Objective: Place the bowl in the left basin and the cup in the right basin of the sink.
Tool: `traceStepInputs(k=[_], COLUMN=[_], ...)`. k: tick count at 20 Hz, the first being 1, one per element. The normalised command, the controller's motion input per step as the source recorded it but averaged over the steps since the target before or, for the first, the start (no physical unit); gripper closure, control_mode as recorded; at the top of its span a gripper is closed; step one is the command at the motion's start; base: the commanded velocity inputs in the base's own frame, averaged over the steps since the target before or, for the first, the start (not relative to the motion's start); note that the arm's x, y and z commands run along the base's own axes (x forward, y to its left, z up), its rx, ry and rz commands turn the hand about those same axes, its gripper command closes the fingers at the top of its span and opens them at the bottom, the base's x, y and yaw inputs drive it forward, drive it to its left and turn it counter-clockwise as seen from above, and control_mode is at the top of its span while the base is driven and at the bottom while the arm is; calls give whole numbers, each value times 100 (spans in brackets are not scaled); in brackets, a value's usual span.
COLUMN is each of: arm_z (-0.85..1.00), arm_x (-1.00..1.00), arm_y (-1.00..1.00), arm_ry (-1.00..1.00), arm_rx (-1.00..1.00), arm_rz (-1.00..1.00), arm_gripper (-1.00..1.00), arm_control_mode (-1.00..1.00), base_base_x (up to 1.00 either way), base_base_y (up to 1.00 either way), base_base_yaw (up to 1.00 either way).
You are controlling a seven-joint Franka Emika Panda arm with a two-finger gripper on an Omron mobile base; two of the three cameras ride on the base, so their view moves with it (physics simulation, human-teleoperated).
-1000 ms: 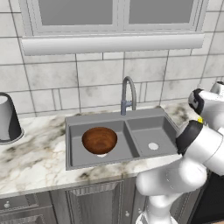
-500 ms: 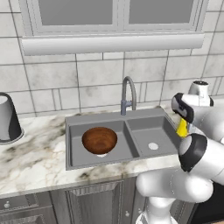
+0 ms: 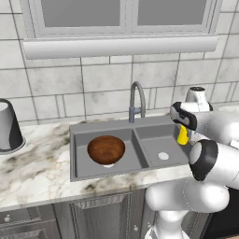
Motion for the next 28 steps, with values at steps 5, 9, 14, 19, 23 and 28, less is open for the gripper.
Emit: traceStepInputs(k=[5, 9, 14, 19, 23, 28], arm_z=[-5, -22, -36, -37, -32, -34], arm_x=[44, 44, 28, 25, 28, 30], arm_y=[31, 16, 1, 0, 1, 0], arm_ry=[9, 1, 0, -1, 0, 0], arm_rx=[-1, -3, 0, 0, 0, 0], arm_rz=[16, 16, 16, 16, 16, 16], arm_gripper=[100, 100, 100, 100, 100, 100], arm_control_mode=[-100, -100, -100, -100, -100, -100], base_base_x=[0, 0, 0, 0, 0, 0], base_base_y=[0, 0, 0, 0, 0, 0], base_base_yaw=[0, 0, 0, 0, 0, 0])
